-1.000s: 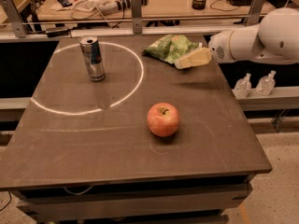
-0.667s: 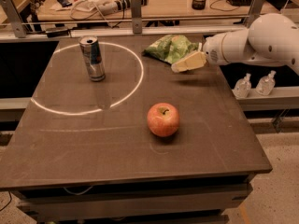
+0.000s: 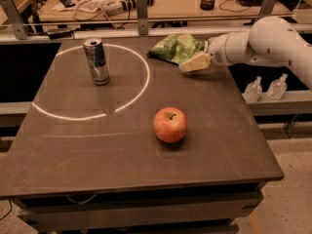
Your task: Move green jalapeno chip bag near redbull can
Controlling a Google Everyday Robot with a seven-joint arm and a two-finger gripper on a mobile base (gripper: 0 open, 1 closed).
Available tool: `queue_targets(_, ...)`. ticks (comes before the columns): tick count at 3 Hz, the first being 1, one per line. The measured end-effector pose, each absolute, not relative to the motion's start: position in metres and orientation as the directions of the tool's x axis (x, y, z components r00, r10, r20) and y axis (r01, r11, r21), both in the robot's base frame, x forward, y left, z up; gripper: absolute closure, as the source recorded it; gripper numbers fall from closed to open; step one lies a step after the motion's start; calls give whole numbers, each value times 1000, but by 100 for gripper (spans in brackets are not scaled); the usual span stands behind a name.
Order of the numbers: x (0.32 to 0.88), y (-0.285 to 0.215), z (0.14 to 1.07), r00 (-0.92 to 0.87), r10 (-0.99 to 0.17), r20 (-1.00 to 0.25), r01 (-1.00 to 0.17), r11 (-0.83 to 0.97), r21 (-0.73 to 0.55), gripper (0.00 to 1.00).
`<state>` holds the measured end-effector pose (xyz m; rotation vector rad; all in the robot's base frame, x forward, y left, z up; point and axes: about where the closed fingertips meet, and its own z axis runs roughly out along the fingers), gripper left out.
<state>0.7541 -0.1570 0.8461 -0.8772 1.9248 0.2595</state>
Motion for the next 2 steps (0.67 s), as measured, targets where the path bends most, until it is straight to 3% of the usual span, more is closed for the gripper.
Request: queue_targets(2,777,-168,852,-252,-480,-841,-644,731,-224,63)
